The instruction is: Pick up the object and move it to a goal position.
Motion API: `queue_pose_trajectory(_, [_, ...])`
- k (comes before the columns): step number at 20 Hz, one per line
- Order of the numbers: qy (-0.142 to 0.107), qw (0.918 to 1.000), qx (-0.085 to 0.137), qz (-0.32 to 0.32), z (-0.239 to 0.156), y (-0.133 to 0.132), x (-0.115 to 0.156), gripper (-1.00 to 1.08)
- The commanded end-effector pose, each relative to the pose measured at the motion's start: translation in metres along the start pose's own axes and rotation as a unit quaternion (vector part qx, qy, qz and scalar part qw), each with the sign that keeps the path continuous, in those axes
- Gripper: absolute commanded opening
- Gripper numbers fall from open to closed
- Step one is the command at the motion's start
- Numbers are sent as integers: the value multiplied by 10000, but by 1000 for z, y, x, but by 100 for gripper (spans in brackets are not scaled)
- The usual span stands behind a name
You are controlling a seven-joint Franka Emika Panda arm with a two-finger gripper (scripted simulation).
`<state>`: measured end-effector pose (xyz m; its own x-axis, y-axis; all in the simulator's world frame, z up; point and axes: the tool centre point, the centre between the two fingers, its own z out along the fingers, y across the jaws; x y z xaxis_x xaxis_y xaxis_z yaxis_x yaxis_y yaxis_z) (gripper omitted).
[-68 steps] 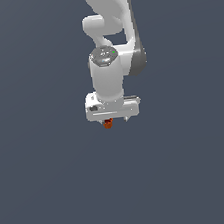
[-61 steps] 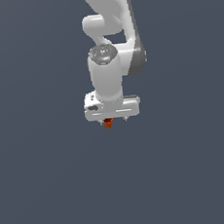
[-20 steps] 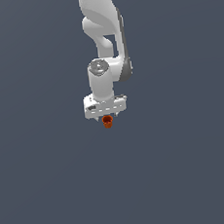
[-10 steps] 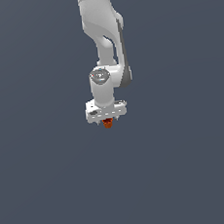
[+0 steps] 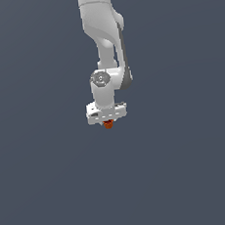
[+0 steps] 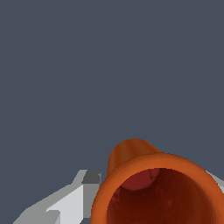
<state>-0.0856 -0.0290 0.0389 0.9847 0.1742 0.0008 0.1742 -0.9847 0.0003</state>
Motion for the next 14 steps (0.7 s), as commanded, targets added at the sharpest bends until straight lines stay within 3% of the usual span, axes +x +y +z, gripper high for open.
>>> queue_pose_trajectory(1, [-4, 10000, 1, -2, 1, 0, 0, -100])
queue_pose_trajectory(14, [1, 10000, 0, 0, -16, 6, -2, -100])
